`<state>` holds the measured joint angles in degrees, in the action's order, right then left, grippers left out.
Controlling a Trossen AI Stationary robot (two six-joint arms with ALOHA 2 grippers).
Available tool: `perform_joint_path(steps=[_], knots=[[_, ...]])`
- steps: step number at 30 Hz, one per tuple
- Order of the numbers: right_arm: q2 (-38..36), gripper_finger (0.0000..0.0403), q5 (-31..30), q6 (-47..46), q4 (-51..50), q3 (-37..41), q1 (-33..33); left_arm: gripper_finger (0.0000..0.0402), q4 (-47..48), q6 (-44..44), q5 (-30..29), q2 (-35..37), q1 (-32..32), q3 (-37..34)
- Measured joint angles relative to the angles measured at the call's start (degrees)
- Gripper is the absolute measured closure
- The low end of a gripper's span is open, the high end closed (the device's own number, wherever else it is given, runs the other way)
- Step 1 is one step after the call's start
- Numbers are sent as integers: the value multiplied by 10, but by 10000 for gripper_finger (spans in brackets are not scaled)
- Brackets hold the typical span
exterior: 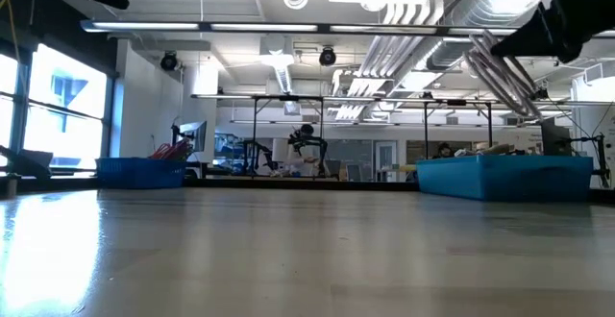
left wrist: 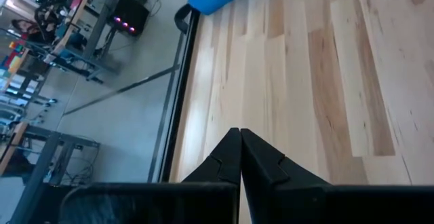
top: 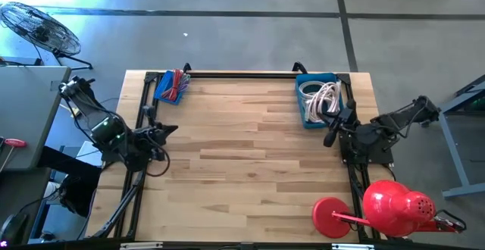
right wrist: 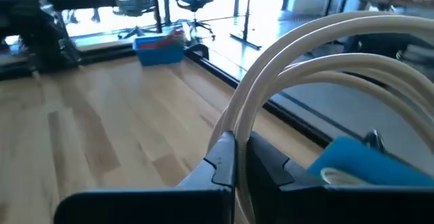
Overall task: Pick & Place USB Port
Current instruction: Put the brown HDMI cable into the right blue bin
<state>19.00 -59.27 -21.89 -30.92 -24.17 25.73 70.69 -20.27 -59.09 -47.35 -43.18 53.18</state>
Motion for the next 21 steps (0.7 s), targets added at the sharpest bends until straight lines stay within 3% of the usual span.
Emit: perform_joint_path(steps=[5,11,21], knots=[[-46,395,44,-42,-6,38,-54,401,-2,-6,0,0,0,-7],[-51,395,68,-95,-16,64,-134,401,0,-6,0,0,0,-7],[-51,395,188,-95,36,135,-262,401,0,-6,0,0,0,-7]])
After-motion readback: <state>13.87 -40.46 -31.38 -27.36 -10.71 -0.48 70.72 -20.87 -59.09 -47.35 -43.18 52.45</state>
